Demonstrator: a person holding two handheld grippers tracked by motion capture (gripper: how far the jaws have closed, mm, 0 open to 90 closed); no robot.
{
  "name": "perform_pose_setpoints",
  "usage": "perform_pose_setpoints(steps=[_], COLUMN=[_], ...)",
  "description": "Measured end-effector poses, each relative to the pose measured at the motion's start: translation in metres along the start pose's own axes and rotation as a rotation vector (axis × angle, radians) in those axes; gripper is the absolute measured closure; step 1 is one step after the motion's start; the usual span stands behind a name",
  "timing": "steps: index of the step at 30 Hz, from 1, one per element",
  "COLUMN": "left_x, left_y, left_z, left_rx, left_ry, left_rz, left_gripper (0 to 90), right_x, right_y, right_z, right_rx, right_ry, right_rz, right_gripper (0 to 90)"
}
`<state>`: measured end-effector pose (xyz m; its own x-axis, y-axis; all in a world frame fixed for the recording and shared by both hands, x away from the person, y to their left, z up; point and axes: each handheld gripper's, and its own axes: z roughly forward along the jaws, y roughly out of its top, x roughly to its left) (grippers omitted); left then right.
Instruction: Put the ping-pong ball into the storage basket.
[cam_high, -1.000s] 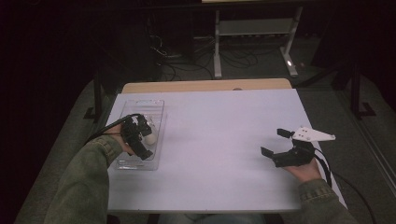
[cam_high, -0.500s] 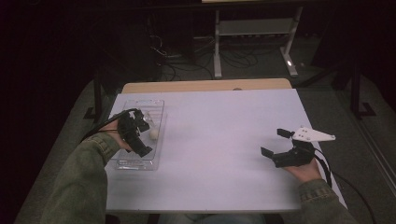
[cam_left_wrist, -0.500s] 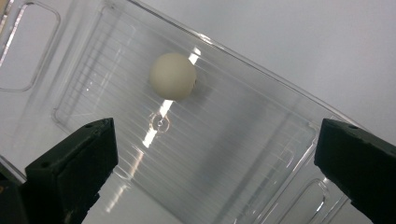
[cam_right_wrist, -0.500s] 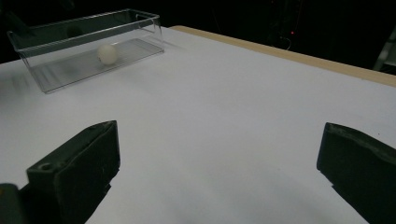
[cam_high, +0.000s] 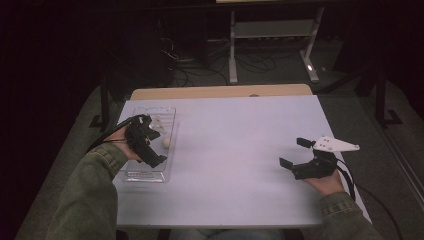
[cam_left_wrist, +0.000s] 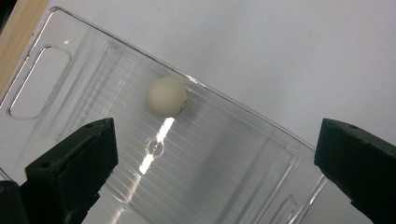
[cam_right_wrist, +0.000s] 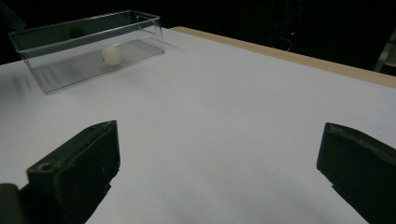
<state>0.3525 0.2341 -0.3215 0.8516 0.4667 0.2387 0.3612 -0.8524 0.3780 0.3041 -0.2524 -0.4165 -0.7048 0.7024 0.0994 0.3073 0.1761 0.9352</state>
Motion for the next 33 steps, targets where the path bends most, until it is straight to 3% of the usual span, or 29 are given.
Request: perform_pose_setpoints(steps=[9,25,33], left_x=[-0.005,-0.01,-0.009], left_y=[-0.003,-0.022,-0.036], left_z=[-0.004,-0.015,-0.017], left_rx=[-0.042,-0.138,-0.191], left_ry=[-0.009,-0.003,-0.007], left_rz=[0.001,-0.041,-0.085], left_gripper=[0.0,0.0,0.0], right_x=[0.0,0.0,0.001], right_y=[0.0,0.0,0.0], right_z=[0.001,0.001,0.001], right_rx=[0.004,0.005,0.005], right_ry=[0.001,0.002,0.002], right_rz=[0.0,-0.002,-0.002], right_gripper=[0.0,0.0,0.0])
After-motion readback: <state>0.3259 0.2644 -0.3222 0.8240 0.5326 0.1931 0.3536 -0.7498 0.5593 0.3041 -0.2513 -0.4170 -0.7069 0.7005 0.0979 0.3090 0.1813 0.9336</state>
